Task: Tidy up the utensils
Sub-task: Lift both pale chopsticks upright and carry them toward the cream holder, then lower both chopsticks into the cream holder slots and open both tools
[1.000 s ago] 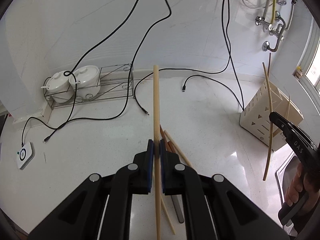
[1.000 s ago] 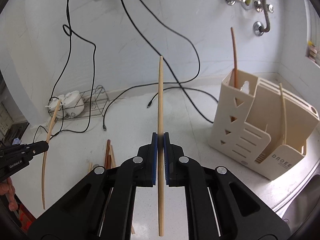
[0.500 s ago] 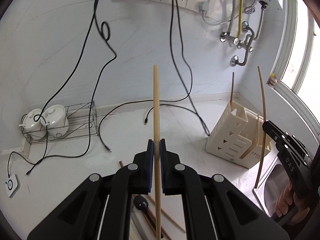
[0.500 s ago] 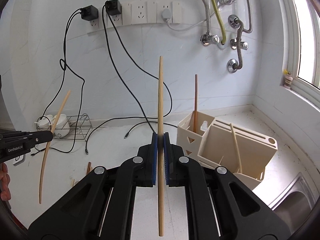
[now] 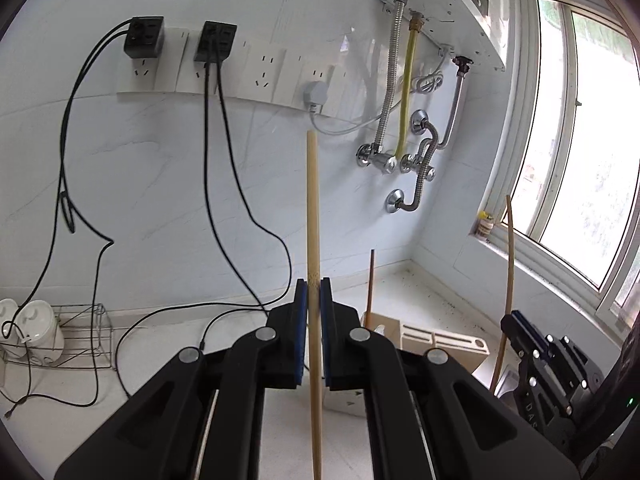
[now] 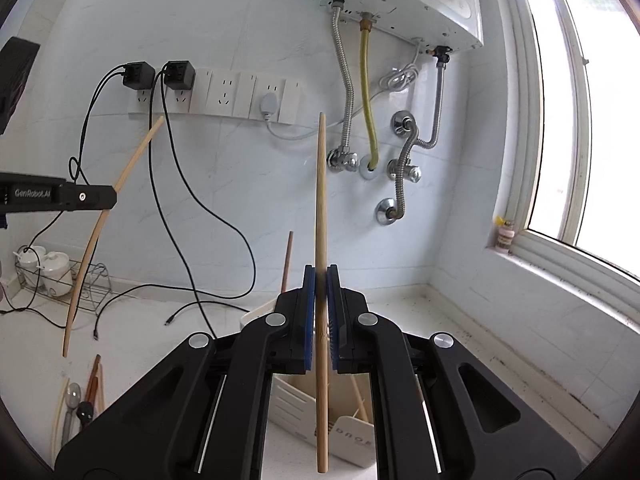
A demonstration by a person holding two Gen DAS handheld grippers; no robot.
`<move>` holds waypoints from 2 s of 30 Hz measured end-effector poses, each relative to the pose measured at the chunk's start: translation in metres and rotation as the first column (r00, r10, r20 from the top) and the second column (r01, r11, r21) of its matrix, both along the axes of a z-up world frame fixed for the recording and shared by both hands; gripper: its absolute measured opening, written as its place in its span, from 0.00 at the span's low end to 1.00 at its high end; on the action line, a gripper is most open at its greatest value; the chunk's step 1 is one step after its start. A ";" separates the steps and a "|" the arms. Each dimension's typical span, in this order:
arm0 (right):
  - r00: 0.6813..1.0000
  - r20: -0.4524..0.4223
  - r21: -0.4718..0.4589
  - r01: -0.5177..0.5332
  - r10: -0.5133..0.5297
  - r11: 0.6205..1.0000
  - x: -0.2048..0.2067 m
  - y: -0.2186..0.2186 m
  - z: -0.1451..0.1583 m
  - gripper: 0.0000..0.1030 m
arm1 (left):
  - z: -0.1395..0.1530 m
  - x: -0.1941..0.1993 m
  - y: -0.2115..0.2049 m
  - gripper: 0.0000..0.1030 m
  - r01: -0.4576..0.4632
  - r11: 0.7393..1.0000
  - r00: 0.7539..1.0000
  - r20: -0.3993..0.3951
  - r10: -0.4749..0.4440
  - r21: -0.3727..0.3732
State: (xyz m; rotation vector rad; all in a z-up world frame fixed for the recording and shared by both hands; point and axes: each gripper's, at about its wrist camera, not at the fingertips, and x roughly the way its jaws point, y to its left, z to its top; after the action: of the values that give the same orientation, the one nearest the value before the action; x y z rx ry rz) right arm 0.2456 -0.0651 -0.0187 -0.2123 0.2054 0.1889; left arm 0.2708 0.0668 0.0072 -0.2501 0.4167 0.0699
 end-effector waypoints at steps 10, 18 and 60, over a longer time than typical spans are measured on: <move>0.997 0.076 -0.049 -0.002 0.006 0.999 0.012 -0.019 -0.014 0.05 | 0.018 0.051 -0.020 0.06 0.070 0.994 0.984 0.167 -0.055 -0.083; 0.993 0.116 -0.039 -0.009 0.013 0.999 0.027 -0.033 -0.024 0.05 | 0.018 0.088 -0.044 0.06 0.095 0.990 0.969 0.237 -0.067 -0.109; 0.996 0.073 -0.017 -0.057 0.058 0.998 0.055 -0.056 -0.075 0.05 | -0.091 0.132 -0.052 0.06 -0.043 0.985 0.994 0.091 0.059 -0.164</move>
State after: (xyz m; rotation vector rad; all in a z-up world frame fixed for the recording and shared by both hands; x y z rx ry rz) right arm 0.3004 -0.1216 -0.0940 -0.2396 0.1282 0.2363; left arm 0.4030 0.0146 -0.0839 -0.4229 0.3206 0.0742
